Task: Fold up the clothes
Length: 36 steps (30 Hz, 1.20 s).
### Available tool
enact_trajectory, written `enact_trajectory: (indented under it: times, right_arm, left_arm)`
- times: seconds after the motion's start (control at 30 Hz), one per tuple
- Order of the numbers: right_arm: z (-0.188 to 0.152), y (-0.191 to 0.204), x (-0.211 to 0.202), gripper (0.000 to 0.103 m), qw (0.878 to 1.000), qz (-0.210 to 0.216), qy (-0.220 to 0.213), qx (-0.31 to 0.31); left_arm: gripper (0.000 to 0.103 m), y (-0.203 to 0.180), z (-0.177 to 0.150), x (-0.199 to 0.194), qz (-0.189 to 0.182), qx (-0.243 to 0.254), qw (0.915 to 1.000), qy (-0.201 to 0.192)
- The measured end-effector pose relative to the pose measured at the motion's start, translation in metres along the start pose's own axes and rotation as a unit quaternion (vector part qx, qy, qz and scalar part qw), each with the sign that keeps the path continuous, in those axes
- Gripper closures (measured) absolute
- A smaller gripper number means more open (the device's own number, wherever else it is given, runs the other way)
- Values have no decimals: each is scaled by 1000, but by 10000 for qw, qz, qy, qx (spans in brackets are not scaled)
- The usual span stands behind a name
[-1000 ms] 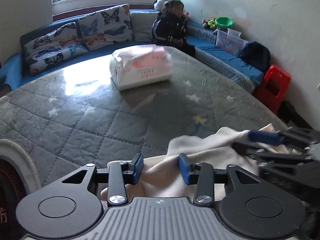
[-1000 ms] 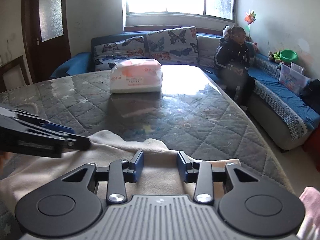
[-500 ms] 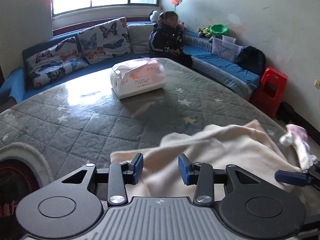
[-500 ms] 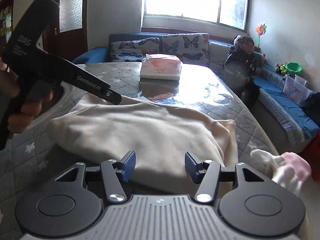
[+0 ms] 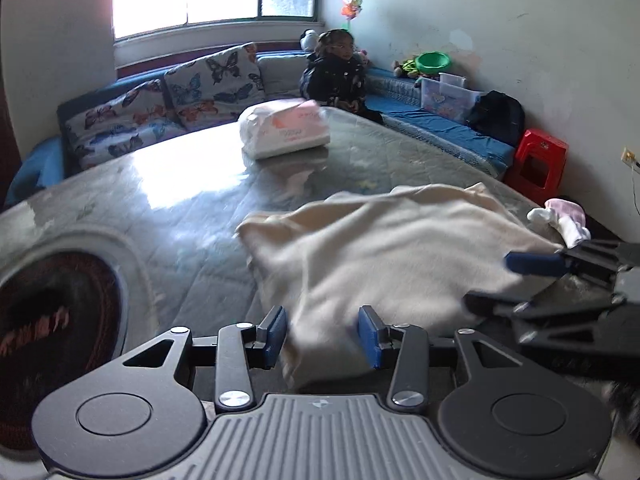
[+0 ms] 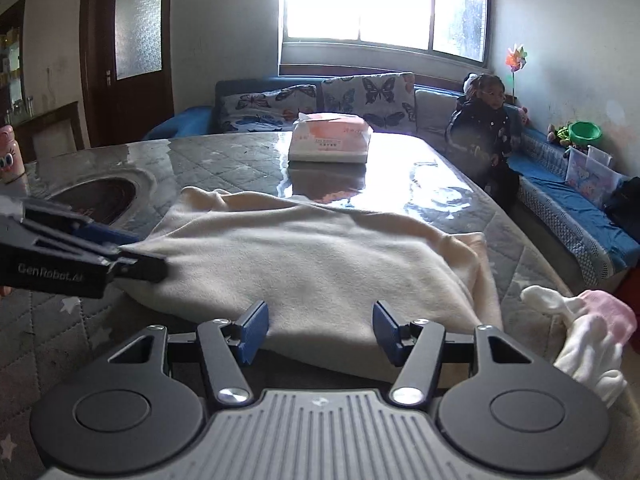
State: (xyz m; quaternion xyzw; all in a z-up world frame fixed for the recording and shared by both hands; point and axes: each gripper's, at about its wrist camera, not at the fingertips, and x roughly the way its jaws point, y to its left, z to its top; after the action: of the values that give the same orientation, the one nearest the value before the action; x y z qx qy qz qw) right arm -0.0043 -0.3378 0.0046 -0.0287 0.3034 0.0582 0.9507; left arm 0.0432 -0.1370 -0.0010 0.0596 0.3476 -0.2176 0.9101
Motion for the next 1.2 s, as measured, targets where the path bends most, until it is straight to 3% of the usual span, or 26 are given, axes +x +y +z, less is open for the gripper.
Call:
enact_trajectory:
  times: [0.3, 0.33, 0.5, 0.63, 0.83, 1.2]
  right_arm:
    - [-7, -10, -10, 41, 9998, -129, 89, 109]
    - [-7, -10, -13, 36, 9998, -104, 96, 141]
    - [-10, -4, -25, 20, 9995, 15, 125, 293]
    - [-15, 4, -34, 11, 9994, 2, 85, 340]
    - [-21, 10, -46, 0, 9994, -136, 54, 318]
    - [-31, 18, -62, 0, 9990, -248, 56, 355]
  left_arm:
    - [54, 8, -10, -7, -29, -354, 9992, 167]
    - [48, 7, -11, -10, -32, -352, 9992, 191]
    - [38, -6, -17, -13, -24, -398, 9983, 414]
    - [25, -15, -19, -20, 38, -374, 9985, 406]
    - [15, -24, -23, -29, 82, -373, 9983, 449]
    - [7, -28, -36, -43, 196, -456, 9975, 495]
